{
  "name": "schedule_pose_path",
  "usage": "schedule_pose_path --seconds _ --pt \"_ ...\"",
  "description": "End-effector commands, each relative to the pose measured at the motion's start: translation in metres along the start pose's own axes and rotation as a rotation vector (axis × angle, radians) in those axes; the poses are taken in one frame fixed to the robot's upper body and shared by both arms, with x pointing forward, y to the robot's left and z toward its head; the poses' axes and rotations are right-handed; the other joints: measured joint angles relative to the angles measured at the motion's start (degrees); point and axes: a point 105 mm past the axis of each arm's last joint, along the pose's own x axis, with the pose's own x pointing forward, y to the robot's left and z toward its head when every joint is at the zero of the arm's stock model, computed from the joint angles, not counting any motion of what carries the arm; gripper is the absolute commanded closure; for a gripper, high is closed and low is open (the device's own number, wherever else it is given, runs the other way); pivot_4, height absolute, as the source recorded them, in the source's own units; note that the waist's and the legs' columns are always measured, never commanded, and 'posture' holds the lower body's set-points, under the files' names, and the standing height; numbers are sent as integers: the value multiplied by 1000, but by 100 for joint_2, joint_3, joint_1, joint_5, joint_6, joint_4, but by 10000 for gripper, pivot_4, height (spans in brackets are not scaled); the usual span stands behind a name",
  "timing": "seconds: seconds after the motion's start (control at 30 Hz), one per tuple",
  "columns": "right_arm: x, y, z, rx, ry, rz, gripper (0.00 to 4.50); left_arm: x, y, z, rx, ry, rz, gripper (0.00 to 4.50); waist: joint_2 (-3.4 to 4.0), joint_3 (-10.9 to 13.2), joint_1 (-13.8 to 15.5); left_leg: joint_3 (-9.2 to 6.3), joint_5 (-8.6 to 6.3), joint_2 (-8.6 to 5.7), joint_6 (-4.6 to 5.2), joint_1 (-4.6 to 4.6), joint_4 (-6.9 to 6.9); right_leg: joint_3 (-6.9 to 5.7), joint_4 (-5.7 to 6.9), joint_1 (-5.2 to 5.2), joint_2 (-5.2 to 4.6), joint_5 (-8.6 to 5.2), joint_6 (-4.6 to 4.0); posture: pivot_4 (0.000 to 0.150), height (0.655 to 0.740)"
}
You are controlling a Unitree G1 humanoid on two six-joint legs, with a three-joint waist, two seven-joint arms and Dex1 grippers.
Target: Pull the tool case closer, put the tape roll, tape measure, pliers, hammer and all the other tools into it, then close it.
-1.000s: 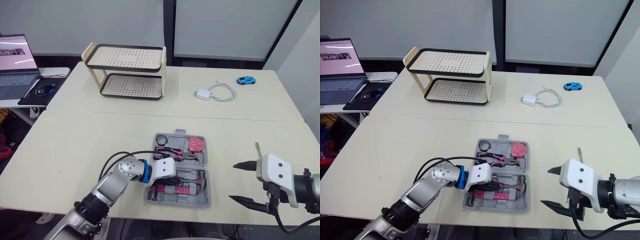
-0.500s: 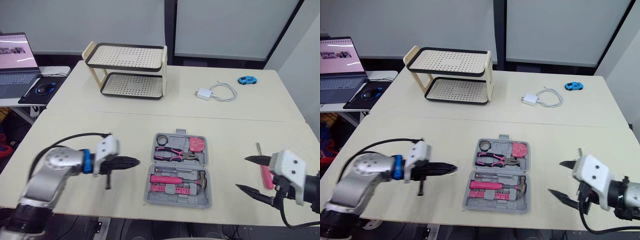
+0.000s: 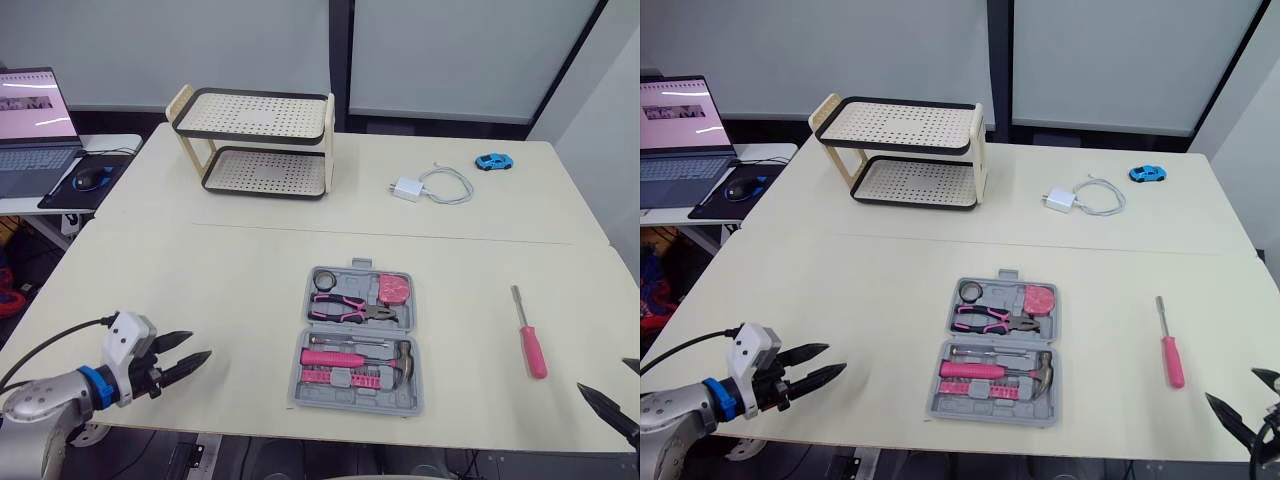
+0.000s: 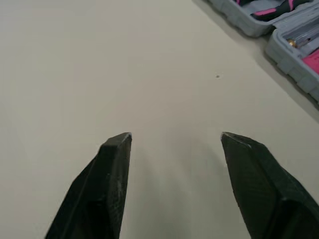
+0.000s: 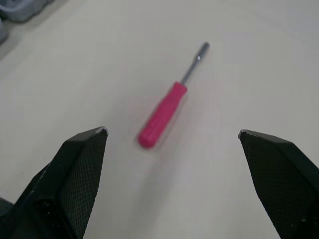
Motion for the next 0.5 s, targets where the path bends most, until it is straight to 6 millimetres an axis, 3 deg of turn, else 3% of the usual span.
schedule_pose_path --seconds 0.03,0.1,0.3,0.5 --pt "-11 -11 -5 10 2 -41 0 -11 0 4 -5 -44 48 6563 -1 -1 -1 3 0 0 0 2 0 2 0 0 0 -3 0 1500 7350" --pt "-12 -14 -8 3 14 -38 0 -14 -5 2 -12 -49 53 264 0 -1 -5 7 0 0 0 3 -1 6 0 1 0 -6 -4 1500 7350" --pt "-9 -23 -11 -32 48 -5 0 -21 -27 -1 -19 -72 53 52 -2 -4 -13 15 -1 0 -2 7 -2 14 -1 4 -1 -23 4 1500 7350" --pt "-3 -32 -7 -44 43 8 0 -25 -33 -8 -50 -78 114 52 -4 -5 -12 22 -1 0 -2 19 -5 22 -2 7 0 -28 2 1500 7350"
